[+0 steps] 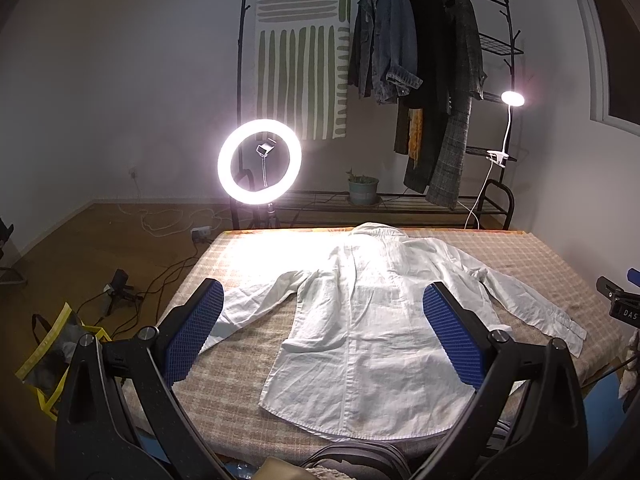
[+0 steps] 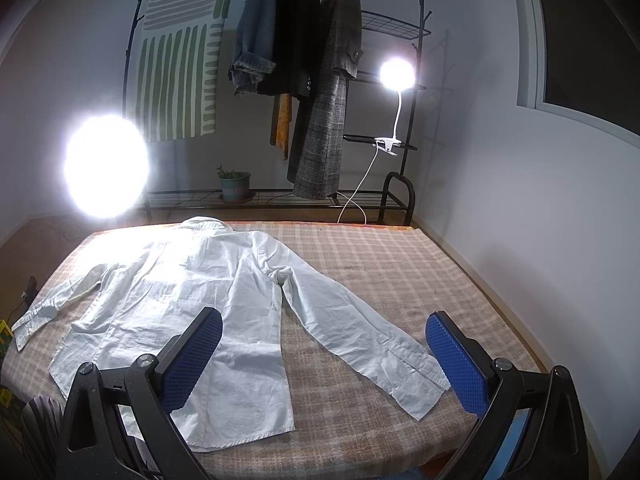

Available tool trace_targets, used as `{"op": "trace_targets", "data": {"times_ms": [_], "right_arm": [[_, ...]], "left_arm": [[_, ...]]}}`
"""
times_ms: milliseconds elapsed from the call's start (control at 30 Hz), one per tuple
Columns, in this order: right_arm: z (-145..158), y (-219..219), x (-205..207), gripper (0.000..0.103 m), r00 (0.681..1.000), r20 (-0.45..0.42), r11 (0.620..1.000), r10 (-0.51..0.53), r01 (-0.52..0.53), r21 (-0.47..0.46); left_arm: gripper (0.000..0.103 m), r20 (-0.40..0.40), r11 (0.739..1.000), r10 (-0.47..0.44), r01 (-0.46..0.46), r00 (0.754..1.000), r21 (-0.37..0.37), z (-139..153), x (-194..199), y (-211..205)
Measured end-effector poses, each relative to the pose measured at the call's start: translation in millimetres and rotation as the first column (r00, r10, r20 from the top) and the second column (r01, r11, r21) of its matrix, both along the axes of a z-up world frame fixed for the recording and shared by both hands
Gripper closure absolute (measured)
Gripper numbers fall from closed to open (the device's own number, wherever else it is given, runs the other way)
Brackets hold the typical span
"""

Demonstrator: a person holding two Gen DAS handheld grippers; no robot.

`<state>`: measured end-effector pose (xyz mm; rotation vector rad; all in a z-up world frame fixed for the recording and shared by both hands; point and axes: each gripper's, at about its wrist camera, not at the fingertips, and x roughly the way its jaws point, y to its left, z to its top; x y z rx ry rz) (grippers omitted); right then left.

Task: Fold small clothes

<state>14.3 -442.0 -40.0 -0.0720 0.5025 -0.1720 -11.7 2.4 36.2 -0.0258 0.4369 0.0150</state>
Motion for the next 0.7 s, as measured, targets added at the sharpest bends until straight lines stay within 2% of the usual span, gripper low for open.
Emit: {"op": "trace_targets", "data": {"times_ms": [700], "right_arm": [[0.2,-1.4,-0.6,0.0,1.0,0.002,1.0,-0.001,0.001,0.003]], "left_arm": [[0.001,0.004,1.0,-0.003,0.003,1.0,0.0,-0.7,-4.7,-4.5]]}}
